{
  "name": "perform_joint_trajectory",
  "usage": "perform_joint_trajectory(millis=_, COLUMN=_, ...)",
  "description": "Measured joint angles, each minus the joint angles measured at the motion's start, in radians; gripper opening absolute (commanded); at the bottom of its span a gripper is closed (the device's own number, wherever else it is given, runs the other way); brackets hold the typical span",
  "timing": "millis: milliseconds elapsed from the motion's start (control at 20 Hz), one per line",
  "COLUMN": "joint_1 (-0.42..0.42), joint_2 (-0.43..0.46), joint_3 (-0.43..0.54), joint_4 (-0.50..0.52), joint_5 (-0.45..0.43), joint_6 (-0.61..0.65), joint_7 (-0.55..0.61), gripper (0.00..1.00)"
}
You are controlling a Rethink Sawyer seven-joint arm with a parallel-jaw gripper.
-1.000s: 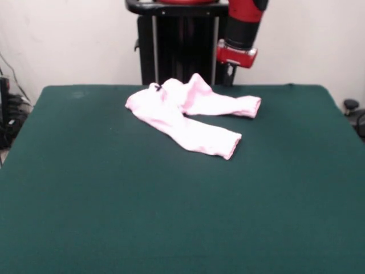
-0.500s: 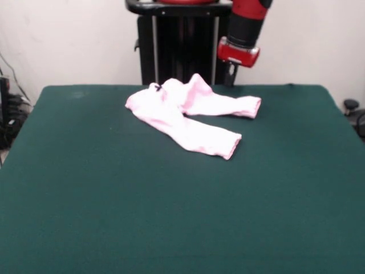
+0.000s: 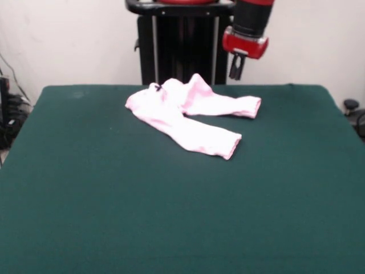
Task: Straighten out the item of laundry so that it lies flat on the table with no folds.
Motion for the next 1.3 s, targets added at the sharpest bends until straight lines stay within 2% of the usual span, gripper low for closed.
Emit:
perform_joint_trajectory(millis=200, joint_1=0.009, joint_2=-0.045, joint_3=-0.017, joint_4=-0.001, joint_5=0.001, joint_6=0.045, joint_7=0.0, gripper=0.0)
perform_joint_trajectory(millis=450, joint_1=0.017, joint_2=-0.032, joint_3=-0.038, joint_4=-0.011, joint_5=0.001, joint_6=0.045, joint_7=0.0, gripper=0.0)
perform_joint_trajectory(millis=1300, joint_1=0.033, joint_2=0.199, joint_3=-0.055, joint_4=-0.11, joint_5=0.002, joint_6=-0.087, joint_7=0.002, gripper=0.0)
